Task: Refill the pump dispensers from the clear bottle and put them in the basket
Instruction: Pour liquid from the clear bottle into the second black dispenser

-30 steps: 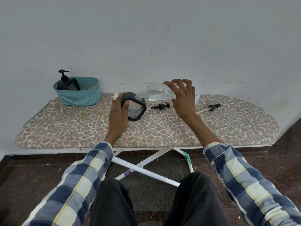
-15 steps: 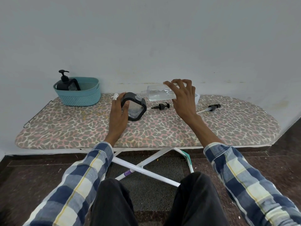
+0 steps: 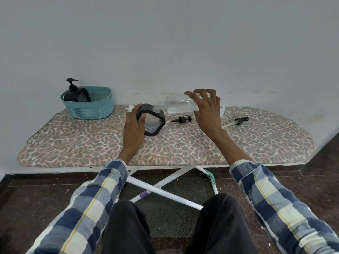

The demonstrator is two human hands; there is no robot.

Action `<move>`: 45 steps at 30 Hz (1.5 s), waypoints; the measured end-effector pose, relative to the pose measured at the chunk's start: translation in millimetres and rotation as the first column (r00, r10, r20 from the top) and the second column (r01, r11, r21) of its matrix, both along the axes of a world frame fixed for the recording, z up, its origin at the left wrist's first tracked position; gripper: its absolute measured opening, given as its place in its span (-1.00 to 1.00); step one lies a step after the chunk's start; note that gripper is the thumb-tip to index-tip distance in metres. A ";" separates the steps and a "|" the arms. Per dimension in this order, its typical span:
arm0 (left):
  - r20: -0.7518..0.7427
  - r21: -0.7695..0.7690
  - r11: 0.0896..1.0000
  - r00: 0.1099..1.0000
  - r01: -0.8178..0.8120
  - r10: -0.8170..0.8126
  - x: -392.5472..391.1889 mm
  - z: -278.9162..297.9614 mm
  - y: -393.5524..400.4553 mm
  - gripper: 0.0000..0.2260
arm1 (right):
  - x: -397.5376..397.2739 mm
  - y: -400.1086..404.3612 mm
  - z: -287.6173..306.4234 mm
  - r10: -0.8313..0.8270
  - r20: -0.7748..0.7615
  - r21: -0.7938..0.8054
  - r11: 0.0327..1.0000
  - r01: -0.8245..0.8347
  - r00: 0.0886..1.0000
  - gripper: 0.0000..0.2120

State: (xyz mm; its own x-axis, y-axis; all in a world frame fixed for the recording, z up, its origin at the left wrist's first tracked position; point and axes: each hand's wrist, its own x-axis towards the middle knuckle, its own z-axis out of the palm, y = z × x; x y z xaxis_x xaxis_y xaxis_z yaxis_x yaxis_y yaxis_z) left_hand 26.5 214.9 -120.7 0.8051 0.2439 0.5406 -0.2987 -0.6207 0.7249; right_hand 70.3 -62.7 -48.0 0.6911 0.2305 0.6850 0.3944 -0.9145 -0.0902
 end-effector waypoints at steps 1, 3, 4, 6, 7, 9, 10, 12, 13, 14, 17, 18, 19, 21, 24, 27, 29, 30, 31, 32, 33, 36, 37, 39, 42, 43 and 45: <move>0.002 0.002 1.000 1.000 0.002 -0.002 -0.1 0.2 -0.1 -0.51 | -0.1 -0.1 0.1 -0.001 0.001 -0.001 1.000 0.001 1.000 -0.13; 0.004 0.006 1.000 1.000 0.005 -0.005 0.1 0.1 0.3 -0.51 | 0.1 -0.3 0.7 -0.004 0.001 -0.004 1.000 0.004 1.000 -0.13; 0.003 0.006 1.000 1.000 0.006 -0.007 0.3 -0.1 0.5 -0.51 | 0.0 -0.4 1.1 -0.006 0.000 -0.006 1.000 0.006 1.000 -0.13; 0.001 0.004 1.000 1.000 0.007 -0.007 0.5 -0.6 0.5 -0.51 | 0.0 -0.3 1.6 -0.007 -0.005 -0.008 1.000 0.007 1.000 -0.13; 0.001 0.004 1.000 1.000 0.005 -0.005 0.4 -0.5 0.4 -0.51 | 0.1 -0.3 1.8 -0.007 -0.007 -0.007 1.000 0.007 1.000 -0.13; 0.005 0.004 1.000 1.000 0.001 -0.001 -0.8 0.9 -0.3 -0.52 | 0.0 0.2 2.4 -0.006 -0.006 -0.004 1.000 0.006 1.000 -0.13; 0.006 0.003 1.000 1.000 -0.001 0.001 -1.6 1.7 -0.8 -0.52 | 0.1 0.3 2.6 -0.005 -0.005 -0.003 1.000 0.005 1.000 -0.14; 0.005 -0.002 1.000 1.000 0.001 -0.001 -2.3 2.7 -1.3 -0.52 | 0.3 0.7 2.8 -0.003 -0.006 -0.002 1.000 0.003 1.000 -0.14; 0.006 -0.002 1.000 1.000 0.001 -0.001 -2.3 2.9 -1.3 -0.52 | 0.4 0.8 2.8 -0.002 -0.006 -0.003 1.000 0.002 1.000 -0.14; 0.009 0.000 1.000 1.000 0.001 -0.001 -2.1 2.7 -1.2 -0.52 | 0.4 0.7 2.7 -0.001 -0.006 -0.004 1.000 0.001 1.000 -0.14; 0.014 0.006 1.000 1.000 -0.004 0.003 -1.7 2.6 -0.7 -0.52 | 0.8 0.4 2.7 0.002 -0.001 -0.001 1.000 -0.002 1.000 -0.14; 0.012 0.003 1.000 1.000 -0.004 0.004 -2.2 2.9 -1.0 -0.52 | 0.8 0.3 2.8 0.004 0.000 0.001 1.000 -0.004 1.000 -0.14; 0.008 0.000 1.000 1.000 -0.006 0.006 -2.7 3.3 -1.3 -0.53 | 0.8 0.3 2.8 0.005 0.002 0.004 1.000 -0.005 1.000 -0.13; 0.001 -0.003 1.000 1.000 -0.009 0.009 -3.3 3.4 -1.9 -0.53 | 0.7 0.0 3.0 0.007 0.001 0.006 1.000 -0.007 1.000 -0.14; -0.001 -0.006 1.000 1.000 -0.007 0.007 -3.1 2.9 -1.8 -0.53 | 0.7 0.4 3.2 0.008 -0.001 0.002 1.000 -0.008 1.000 -0.14; 0.004 -0.004 1.000 1.000 -0.008 0.008 -2.4 2.5 -1.4 -0.53 | 1.3 0.3 3.1 0.010 -0.003 0.001 1.000 -0.010 1.000 -0.14; 0.003 -0.002 1.000 1.000 -0.010 0.010 -2.0 2.3 -1.0 -0.53 | 1.5 0.0 2.7 0.009 -0.001 -0.003 1.000 -0.009 1.000 -0.14; 0.002 0.001 1.000 1.000 -0.012 0.012 -1.6 2.2 -0.9 -0.53 | 1.8 -0.2 2.6 0.009 0.002 -0.004 1.000 -0.009 1.000 -0.14; 0.001 0.003 1.000 1.000 -0.013 0.013 -1.3 2.1 -0.9 -0.53 | 2.0 -0.5 2.5 0.010 0.005 -0.004 1.000 -0.010 1.000 -0.13; -0.002 0.002 1.000 1.000 -0.013 0.013 -1.1 1.7 -1.1 -0.53 | 2.1 -0.6 2.6 0.012 0.009 -0.003 1.000 -0.012 1.000 -0.13; -0.003 0.002 1.000 1.000 -0.013 0.013 -1.0 1.3 -1.2 -0.53 | 2.1 -0.6 2.9 0.014 0.011 -0.001 1.000 -0.014 1.000 -0.13; 0.003 0.002 1.000 1.000 -0.011 0.011 -0.8 0.8 -1.0 -0.54 | 2.7 -0.3 2.7 0.015 0.013 0.002 1.000 -0.015 1.000 -0.14; 0.003 0.003 1.000 1.000 -0.012 0.011 -0.5 0.8 -0.7 -0.54 | 3.0 -0.2 2.2 0.013 0.015 0.004 1.000 -0.013 1.000 -0.13; 0.000 0.005 1.000 1.000 -0.015 0.015 -0.3 0.8 -0.4 -0.54 | 3.5 -0.4 0.7 0.010 0.019 0.004 1.000 -0.010 1.000 -0.13; -0.003 -0.002 1.000 1.000 -0.011 0.011 -1.4 1.4 -1.2 -0.54 | 3.7 -0.6 -1.6 0.015 0.013 0.020 1.000 -0.015 1.000 -0.14; -0.003 -0.003 1.000 1.000 -0.010 0.010 -1.7 1.4 -1.2 -0.54 | 3.6 -0.4 -2.7 0.013 0.006 0.028 1.000 -0.013 1.000 -0.15; -0.004 -0.010 1.000 1.000 -0.010 0.010 -2.0 1.6 -0.9 -0.54 | 3.3 0.7 -6.7 -0.003 -0.019 0.046 0.999 0.004 1.000 -0.16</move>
